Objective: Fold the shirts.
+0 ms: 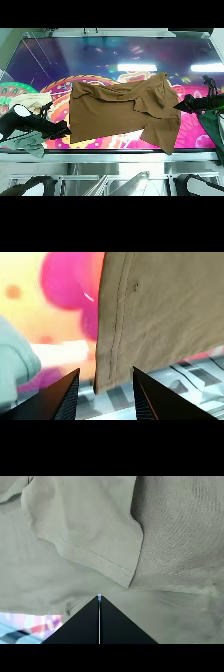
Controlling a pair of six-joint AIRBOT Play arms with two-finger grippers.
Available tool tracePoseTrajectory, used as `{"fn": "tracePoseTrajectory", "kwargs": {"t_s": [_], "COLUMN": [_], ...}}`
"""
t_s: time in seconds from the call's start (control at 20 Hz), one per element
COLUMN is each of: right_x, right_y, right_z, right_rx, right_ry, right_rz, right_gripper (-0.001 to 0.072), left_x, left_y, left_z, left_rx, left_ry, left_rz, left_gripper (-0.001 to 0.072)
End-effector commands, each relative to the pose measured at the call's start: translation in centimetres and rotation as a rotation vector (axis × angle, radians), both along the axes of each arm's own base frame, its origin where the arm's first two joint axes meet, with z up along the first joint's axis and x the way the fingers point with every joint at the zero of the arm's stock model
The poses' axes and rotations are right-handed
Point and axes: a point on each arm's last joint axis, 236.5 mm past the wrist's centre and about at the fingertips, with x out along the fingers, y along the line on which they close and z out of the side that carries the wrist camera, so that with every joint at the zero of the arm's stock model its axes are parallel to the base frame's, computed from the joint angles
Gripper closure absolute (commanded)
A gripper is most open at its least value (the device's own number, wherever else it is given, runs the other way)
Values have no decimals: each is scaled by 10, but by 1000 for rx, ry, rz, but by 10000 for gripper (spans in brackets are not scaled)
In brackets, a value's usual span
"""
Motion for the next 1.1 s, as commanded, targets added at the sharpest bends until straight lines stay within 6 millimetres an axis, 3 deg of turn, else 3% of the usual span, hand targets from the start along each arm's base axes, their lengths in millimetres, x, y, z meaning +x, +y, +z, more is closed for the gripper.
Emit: {"fn": "tracePoseTrajectory", "kwargs": {"t_s": [0.0,0.1,0.2,0.3,0.35,0.45,0.55,0.7,0.85,1.05], "right_x": [-1,-1,-1,-1,-1,-1,-3,-3,-16,-32], "right_y": [1,0,-6,-17,-24,-34,-46,-69,-96,-78], "right_z": [0,1,1,1,1,1,-1,-6,-37,-85], "right_rx": [-2,-2,-2,-2,-3,-4,-11,-28,-83,9], "right_ry": [-7,-7,-8,-8,-8,-7,2,15,95,228], "right_rz": [17,15,-1,-33,-50,-78,-115,-195,-224,-140], "right_gripper": [691,690,690,689,689,675,307,303,302,369], "left_x": [-1,-11,-26,-26,-22,-8,4,7,3,3], "left_y": [-16,-37,-46,-49,-47,-41,-35,-29,-24,-22], "left_z": [-12,-18,-25,-27,-27,-23,-16,-10,-11,-10], "left_rx": [-35,-91,-88,-88,-83,-83,-90,-102,-110,-114], "left_ry": [21,67,116,115,101,74,55,55,66,69], "left_rz": [-21,-69,-137,-144,-137,-111,-88,-80,-81,-78], "left_gripper": [361,362,363,385,513,635,670,682,682,682]}}
